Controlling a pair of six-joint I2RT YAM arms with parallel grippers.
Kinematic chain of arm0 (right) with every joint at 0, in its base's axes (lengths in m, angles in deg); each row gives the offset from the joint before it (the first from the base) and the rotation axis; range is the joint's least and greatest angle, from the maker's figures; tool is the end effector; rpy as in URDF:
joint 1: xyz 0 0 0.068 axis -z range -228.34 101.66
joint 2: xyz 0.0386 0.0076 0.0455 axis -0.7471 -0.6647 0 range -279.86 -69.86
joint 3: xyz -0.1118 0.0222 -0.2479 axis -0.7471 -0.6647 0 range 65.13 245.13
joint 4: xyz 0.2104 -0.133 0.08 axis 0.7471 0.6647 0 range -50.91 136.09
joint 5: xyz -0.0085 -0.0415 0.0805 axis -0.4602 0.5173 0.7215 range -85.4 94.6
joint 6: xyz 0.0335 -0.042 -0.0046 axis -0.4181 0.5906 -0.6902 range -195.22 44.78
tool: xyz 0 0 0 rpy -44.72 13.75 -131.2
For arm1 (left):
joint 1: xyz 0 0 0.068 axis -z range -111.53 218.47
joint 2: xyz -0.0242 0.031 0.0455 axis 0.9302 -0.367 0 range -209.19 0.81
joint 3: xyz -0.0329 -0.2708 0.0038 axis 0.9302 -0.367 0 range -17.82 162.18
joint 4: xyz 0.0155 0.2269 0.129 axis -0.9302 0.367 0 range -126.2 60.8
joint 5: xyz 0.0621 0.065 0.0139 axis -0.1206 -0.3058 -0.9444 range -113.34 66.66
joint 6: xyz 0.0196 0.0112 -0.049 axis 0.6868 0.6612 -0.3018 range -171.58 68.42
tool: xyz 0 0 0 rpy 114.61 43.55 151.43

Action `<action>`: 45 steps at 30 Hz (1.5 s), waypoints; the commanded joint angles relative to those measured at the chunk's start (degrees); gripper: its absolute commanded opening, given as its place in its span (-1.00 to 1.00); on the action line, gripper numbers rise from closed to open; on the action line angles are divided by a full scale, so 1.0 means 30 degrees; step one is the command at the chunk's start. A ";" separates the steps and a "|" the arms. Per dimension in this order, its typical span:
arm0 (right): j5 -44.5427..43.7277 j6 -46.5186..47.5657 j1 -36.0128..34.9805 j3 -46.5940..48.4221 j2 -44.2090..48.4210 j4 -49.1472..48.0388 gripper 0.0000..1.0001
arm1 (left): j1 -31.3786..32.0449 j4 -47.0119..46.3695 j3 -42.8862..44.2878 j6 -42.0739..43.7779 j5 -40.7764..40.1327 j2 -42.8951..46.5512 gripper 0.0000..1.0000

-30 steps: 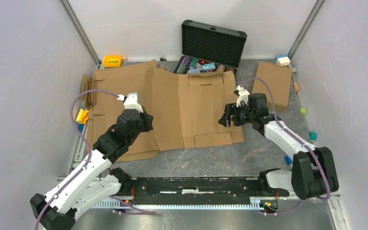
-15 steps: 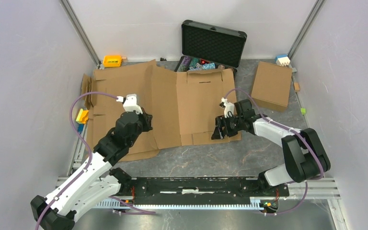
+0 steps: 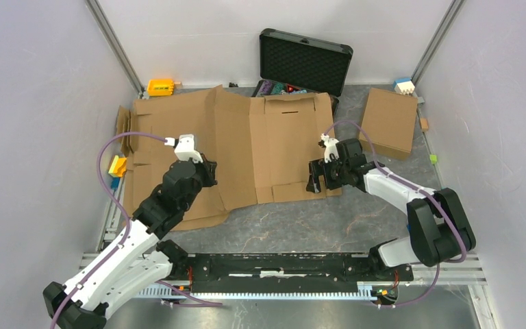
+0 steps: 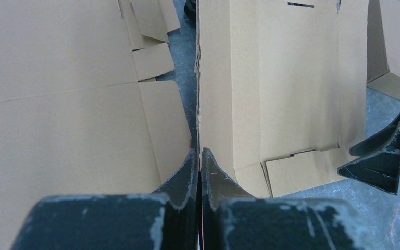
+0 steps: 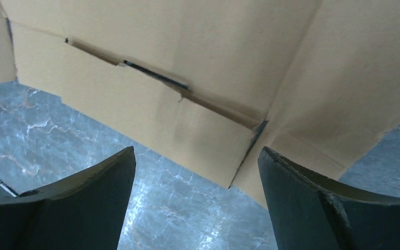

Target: Fold the paper box

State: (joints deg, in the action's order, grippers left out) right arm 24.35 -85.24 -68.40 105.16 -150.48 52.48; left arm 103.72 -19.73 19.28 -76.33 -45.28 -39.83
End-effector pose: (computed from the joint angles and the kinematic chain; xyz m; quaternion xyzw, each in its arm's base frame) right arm 0.2451 0.1023 0.1732 -0.1348 0.9287 0.2366 0.2519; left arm 0.1454 -0.0864 0.2935 -0.0351 0.8109 -0.1465 0.5655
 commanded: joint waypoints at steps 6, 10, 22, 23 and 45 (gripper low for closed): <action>0.0989 0.0220 0.0437 0.0931 -0.2277 -0.2058 0.91 | 0.0128 -0.1476 -0.0051 0.0812 -0.0164 0.0255 -0.95; 0.2896 -0.0280 0.0691 0.0319 -0.1901 -0.2926 0.80 | 0.0132 -0.1455 -0.0062 0.0840 -0.0240 0.0356 -0.96; 0.7821 -0.0820 0.0942 -0.0701 -0.0164 -0.3106 0.06 | 0.0180 -0.1157 0.0071 0.0796 -0.0641 0.0465 -0.95; 0.8079 -0.0982 0.0956 -0.0857 0.0047 -0.3192 -0.06 | 0.0176 -0.1112 0.0078 0.0792 -0.0707 0.0501 -0.96; 1.1347 -0.3048 -0.0527 -0.5849 0.1923 -0.7011 0.11 | 0.0207 -0.0685 0.0208 0.0488 -0.1185 0.0966 -0.96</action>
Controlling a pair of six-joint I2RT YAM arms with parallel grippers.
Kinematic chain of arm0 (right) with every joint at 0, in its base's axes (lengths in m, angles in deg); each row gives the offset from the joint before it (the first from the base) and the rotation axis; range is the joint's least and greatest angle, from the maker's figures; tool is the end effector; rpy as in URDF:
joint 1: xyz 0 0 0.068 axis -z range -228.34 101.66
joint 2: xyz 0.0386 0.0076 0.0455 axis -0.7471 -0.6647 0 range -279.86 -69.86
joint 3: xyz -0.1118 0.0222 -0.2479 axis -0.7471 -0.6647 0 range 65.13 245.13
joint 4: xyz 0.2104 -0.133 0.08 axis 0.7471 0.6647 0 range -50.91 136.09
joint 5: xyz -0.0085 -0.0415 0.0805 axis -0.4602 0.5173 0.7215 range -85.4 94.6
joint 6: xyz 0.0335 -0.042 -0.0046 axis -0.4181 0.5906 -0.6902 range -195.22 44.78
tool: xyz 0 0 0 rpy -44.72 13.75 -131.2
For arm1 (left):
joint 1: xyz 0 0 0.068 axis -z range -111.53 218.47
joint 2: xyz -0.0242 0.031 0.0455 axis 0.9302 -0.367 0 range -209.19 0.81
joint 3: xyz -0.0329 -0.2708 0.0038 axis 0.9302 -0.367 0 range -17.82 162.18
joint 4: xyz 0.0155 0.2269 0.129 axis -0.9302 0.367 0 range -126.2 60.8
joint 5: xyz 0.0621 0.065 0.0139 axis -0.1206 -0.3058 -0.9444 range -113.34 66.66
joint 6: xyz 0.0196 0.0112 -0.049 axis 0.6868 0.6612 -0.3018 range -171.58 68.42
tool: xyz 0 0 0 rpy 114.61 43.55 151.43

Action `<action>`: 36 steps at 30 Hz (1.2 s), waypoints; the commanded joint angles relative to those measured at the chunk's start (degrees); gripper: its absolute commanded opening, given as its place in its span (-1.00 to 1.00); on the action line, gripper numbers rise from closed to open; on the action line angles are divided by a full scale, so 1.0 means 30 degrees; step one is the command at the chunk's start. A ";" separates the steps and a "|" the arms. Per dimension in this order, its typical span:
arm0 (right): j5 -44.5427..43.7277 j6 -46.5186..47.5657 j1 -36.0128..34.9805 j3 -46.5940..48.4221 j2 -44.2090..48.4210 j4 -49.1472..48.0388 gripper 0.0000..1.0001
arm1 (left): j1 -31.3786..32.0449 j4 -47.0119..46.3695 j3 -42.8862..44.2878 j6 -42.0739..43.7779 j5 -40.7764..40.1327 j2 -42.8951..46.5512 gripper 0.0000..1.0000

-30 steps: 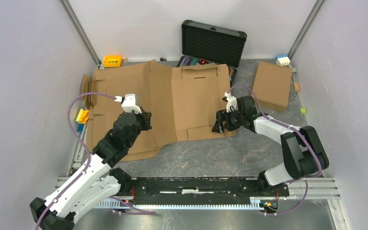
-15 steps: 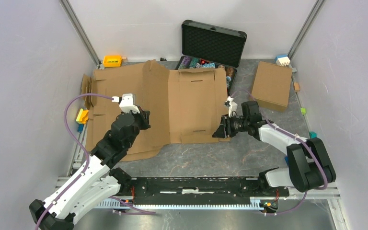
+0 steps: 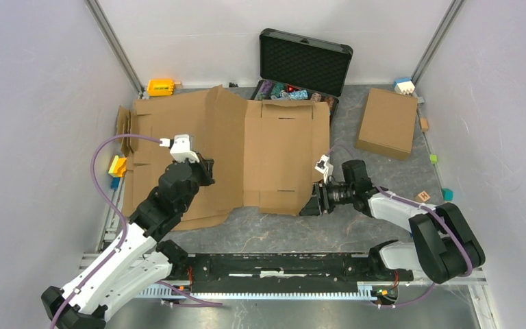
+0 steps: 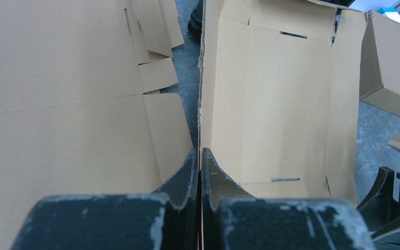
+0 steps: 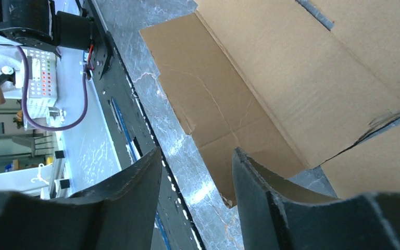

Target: Fold the paper box

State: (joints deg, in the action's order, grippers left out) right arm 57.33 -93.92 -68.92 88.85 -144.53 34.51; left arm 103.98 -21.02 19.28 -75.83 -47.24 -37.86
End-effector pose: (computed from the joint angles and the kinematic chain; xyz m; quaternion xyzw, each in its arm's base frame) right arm 0.1933 0.1028 0.1465 -0.1786 0.8290 0.5002 0.1751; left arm 0.1408 -0.0826 0.3010 -0.0459 0.7935 -0.1467 0.5888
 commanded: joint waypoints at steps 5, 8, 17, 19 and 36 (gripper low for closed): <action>-0.1453 0.0844 -0.0532 0.0000 -0.1399 0.0369 -0.06 | 0.0118 -0.0440 0.0194 0.0105 0.0020 0.0506 -0.96; -0.3060 0.1322 -0.0874 0.0364 -0.1862 0.1105 -0.17 | 0.0118 -0.0577 0.0215 -0.0410 0.0644 0.0804 -0.96; -0.6501 0.2661 -0.2411 0.1097 -0.1787 0.3191 -0.11 | 0.0118 0.0943 0.1608 -0.3013 0.1067 0.0669 -0.96; -0.7165 0.2902 -0.2489 0.1260 -0.1516 0.3598 -0.10 | 0.0088 0.1768 0.2188 -0.3960 0.0945 0.0376 -0.96; -0.9103 0.3048 -0.4649 0.3348 -0.0630 0.4154 0.19 | -0.0066 0.4256 0.5298 -0.5419 0.1514 -0.1043 -0.96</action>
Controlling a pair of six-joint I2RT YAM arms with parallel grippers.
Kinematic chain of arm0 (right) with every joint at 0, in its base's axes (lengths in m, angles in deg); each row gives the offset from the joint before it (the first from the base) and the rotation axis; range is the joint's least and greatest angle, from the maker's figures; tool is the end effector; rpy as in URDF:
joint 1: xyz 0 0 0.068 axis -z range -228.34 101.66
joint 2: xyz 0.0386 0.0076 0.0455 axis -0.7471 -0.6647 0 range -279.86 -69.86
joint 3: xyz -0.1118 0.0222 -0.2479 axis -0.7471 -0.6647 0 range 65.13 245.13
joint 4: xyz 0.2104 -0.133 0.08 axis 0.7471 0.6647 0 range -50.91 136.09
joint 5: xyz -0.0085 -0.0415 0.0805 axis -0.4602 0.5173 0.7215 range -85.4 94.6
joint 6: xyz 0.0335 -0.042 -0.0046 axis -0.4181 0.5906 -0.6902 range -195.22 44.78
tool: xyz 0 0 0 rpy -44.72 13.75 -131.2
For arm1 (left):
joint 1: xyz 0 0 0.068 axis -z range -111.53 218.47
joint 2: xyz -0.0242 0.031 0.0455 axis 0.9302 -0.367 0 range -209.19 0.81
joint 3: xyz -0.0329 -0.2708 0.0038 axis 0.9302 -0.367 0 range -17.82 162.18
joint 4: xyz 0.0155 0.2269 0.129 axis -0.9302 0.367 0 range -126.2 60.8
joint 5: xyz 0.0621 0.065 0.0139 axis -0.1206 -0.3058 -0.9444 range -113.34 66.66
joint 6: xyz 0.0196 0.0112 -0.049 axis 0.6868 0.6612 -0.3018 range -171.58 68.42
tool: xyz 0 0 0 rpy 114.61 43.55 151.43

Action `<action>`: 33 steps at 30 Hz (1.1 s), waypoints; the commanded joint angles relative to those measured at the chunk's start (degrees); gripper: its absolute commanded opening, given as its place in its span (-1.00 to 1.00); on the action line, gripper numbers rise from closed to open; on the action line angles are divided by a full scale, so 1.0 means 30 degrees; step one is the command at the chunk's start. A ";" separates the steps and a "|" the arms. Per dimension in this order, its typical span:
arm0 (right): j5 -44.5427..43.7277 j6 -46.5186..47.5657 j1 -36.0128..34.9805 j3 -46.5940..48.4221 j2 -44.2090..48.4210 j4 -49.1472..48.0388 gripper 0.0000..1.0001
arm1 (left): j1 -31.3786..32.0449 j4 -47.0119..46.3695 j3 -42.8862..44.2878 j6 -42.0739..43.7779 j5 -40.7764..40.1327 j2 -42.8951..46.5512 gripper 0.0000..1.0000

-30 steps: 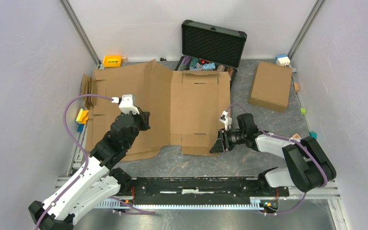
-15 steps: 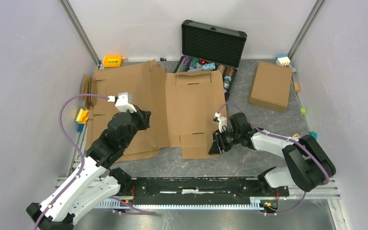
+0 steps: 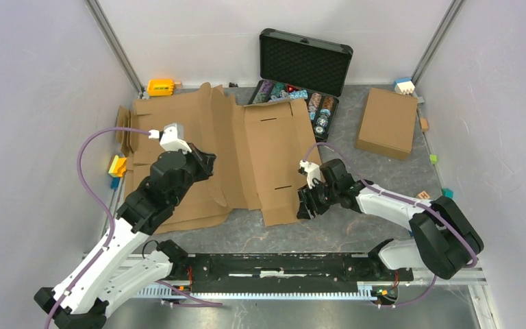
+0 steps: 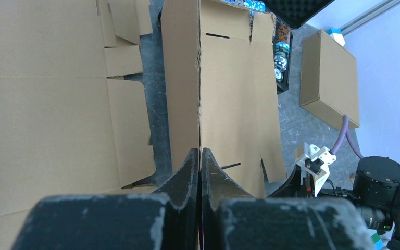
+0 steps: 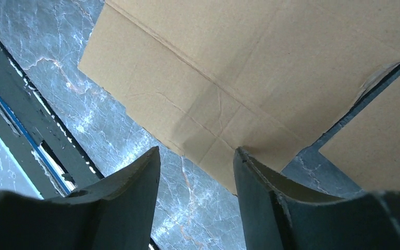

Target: Fold the paper box

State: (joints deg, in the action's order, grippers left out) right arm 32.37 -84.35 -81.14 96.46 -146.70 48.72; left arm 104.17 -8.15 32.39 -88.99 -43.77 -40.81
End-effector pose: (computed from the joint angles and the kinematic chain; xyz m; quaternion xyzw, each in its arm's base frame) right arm 0.1884 0.1411 0.1513 -0.2603 0.8918 0.3179 0.1897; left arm 0.1350 -0.0816 0.3490 -0.1144 0.8019 -0.2222 0.5427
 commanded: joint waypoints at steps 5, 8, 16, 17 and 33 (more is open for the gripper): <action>-0.0679 -0.0777 -0.0904 0.0823 -0.0591 -0.1818 0.21 | -0.0153 -0.0379 0.0409 -0.1463 0.0606 -0.0163 -0.95; -0.0850 -0.0989 -0.0931 0.0409 -0.0967 -0.2255 0.20 | -0.0138 -0.1030 -0.0427 -0.1959 0.0928 0.0039 -0.95; -0.0662 -0.2005 -0.1322 -0.1097 -0.0872 -0.4409 0.23 | -0.0167 -0.1309 -0.1049 -0.3030 0.1373 -0.0085 -0.96; -0.0766 -0.2007 -0.1526 -0.1034 -0.0886 -0.4491 0.28 | -0.0166 -0.1362 -0.1090 -0.3152 0.1388 -0.0121 -0.96; -0.5737 -0.2354 -0.2603 -0.1232 -0.1319 -0.3487 0.33 | -0.0533 -0.2270 -0.1392 -0.2104 0.4316 0.1292 -0.95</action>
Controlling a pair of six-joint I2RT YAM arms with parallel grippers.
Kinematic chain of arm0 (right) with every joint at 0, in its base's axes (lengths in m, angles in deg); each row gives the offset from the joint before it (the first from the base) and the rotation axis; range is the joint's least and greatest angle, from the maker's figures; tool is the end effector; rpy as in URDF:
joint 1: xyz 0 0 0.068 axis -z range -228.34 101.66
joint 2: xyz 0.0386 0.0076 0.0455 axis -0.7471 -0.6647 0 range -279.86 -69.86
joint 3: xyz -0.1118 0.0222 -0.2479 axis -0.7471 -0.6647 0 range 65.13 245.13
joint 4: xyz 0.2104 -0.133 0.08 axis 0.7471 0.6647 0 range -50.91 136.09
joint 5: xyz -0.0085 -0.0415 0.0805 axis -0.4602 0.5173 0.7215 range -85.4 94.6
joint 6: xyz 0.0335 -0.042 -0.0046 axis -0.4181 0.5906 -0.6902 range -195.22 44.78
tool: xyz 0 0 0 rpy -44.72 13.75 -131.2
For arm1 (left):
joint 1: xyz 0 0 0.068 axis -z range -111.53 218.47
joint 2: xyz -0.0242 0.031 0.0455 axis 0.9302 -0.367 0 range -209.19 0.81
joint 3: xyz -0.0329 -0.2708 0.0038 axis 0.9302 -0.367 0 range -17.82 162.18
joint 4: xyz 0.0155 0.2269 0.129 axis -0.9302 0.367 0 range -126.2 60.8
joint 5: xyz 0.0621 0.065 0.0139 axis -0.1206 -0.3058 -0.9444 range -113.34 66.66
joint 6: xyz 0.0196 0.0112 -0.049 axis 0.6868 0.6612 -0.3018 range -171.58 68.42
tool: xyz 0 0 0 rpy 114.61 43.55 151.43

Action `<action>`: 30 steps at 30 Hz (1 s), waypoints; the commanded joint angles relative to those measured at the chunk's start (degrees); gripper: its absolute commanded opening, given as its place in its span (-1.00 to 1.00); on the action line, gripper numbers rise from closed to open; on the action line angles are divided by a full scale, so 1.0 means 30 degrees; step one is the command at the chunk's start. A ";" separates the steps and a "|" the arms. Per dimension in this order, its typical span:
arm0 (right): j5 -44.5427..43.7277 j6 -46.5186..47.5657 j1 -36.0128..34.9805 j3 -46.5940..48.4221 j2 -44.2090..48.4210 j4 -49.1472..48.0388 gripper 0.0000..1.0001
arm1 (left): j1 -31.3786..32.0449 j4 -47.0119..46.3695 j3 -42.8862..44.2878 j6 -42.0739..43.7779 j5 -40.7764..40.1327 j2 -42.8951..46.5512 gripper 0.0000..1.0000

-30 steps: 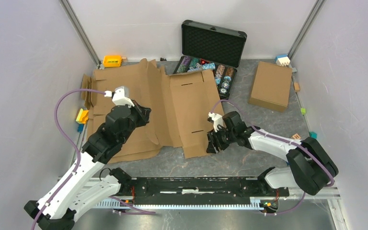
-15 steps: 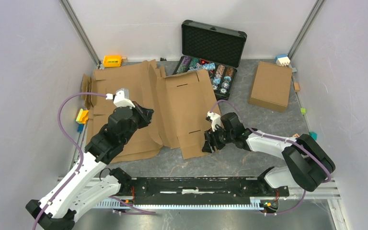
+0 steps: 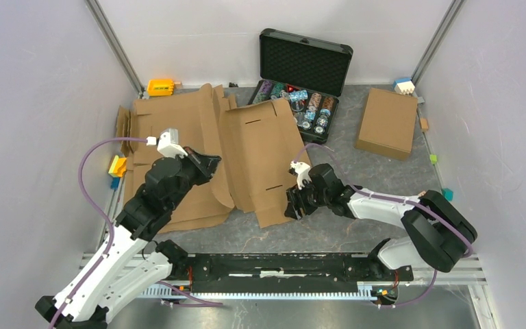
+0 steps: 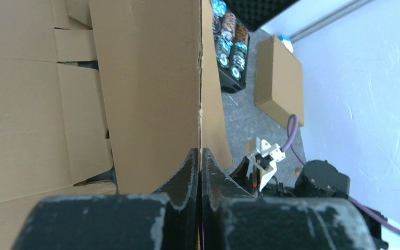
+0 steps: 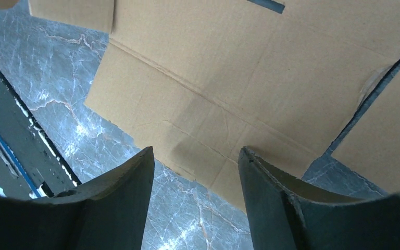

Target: Fold the paper box

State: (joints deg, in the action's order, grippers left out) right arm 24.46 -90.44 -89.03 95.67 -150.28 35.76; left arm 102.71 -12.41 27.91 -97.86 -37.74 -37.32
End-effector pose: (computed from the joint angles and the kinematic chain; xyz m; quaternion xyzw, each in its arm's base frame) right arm 0.1846 0.1746 0.1471 -0.2640 0.8784 0.3125 0.2470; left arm 0.1303 -0.0779 0.3381 -0.1581 0.7811 -0.3086 0.5193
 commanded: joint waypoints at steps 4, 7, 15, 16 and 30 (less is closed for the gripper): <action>-0.5052 -0.1100 0.0058 -0.1341 0.0129 0.1054 0.35 | -0.0046 -0.0661 0.0315 0.3560 0.5471 -0.0101 -0.95; -0.5178 -0.1591 0.0093 -0.1690 0.0140 0.0814 0.33 | -0.0037 0.0200 0.0606 0.5302 0.7483 -0.0493 -0.96; -0.5712 -0.2923 0.0146 -0.2443 0.0380 -0.0117 0.33 | 0.0380 0.2585 0.1667 0.8163 1.0228 -0.1745 -0.96; -0.5870 -0.3076 0.0173 -0.2513 0.0401 -0.0161 0.33 | 0.0554 0.2820 0.1780 0.8535 1.0057 -0.1761 -0.95; -0.7262 -0.5019 0.0375 -0.3596 0.2005 -0.1681 0.23 | 0.4642 0.2557 0.0122 1.0476 0.7503 -0.2158 -0.96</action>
State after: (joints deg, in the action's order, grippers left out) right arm 7.49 -103.56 -88.64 88.20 -145.21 26.36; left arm 114.49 -3.93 31.02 -70.01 -13.82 -44.03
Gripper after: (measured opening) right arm 0.617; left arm 0.042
